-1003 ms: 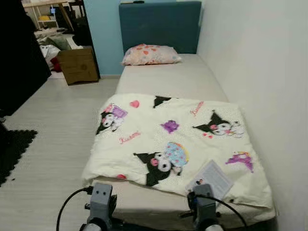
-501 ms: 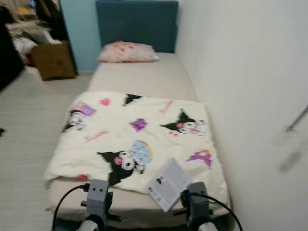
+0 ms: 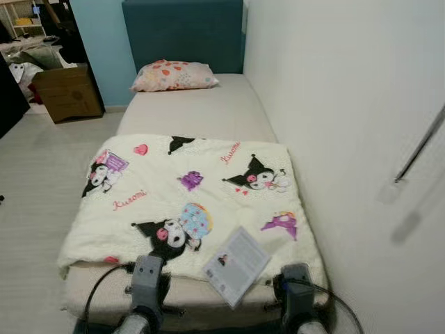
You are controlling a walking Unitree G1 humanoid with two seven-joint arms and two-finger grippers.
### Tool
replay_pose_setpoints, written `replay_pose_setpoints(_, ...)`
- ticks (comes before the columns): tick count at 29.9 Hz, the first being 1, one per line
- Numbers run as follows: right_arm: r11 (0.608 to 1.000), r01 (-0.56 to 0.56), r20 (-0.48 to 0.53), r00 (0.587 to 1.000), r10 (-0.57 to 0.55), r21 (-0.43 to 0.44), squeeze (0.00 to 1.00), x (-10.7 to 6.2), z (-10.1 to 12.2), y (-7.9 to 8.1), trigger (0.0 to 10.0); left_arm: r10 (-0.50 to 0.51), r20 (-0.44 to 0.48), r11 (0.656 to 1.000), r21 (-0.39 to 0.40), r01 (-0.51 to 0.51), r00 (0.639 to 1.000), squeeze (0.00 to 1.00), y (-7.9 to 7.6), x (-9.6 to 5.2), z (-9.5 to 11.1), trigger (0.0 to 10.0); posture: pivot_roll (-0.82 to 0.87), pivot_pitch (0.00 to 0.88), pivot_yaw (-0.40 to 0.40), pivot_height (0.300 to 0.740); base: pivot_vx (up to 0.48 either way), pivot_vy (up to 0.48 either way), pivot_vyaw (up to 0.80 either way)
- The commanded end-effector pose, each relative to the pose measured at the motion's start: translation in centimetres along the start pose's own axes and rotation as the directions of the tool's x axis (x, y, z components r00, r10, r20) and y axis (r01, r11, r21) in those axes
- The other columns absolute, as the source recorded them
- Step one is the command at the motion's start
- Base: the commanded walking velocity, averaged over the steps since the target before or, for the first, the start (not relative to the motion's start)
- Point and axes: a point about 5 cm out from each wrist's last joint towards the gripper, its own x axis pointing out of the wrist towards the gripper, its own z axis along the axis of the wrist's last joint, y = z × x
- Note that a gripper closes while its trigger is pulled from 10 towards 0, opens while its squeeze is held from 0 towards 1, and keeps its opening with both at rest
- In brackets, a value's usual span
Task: Clean up the room
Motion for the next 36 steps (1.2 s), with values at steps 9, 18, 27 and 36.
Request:
replay_pose_setpoints(9,0.999,0.029,-0.037,0.999,-0.028,0.039,0.00,0.2,-0.3,-0.4,10.0,-0.020,-0.043,0.999,0.049,0.022,0.999,0.00,0.0,-0.2,-0.7,10.0,-0.01,0.066,0.004,0.740,0.000,0.000,0.00)
replay_pose_setpoints(18,0.997,0.039,0.022,0.999,-0.040,0.065,0.00,1.4,1.9,-0.7,10.0,-0.037,-0.053,0.998,0.043,0.039,0.998,0.00,-0.9,0.6,-0.4,10.0,-0.01,0.065,0.009,0.740,0.000,0.000,0.00)
replay_pose_setpoints(27,0.996,0.034,0.042,0.998,-0.038,0.084,0.00,2.0,2.9,-1.0,10.0,-0.034,-0.044,0.998,0.054,0.037,0.998,0.00,-0.9,0.7,-0.1,10.0,-0.01,0.065,0.010,0.735,0.000,0.000,0.00)
replay_pose_setpoints(36,0.997,0.024,0.060,0.998,-0.029,0.078,0.00,2.6,3.7,-1.1,10.0,-0.019,-0.045,0.998,0.061,0.021,0.999,0.00,-0.7,0.8,-0.1,10.0,-0.01,0.065,0.007,0.700,0.000,0.000,0.00)
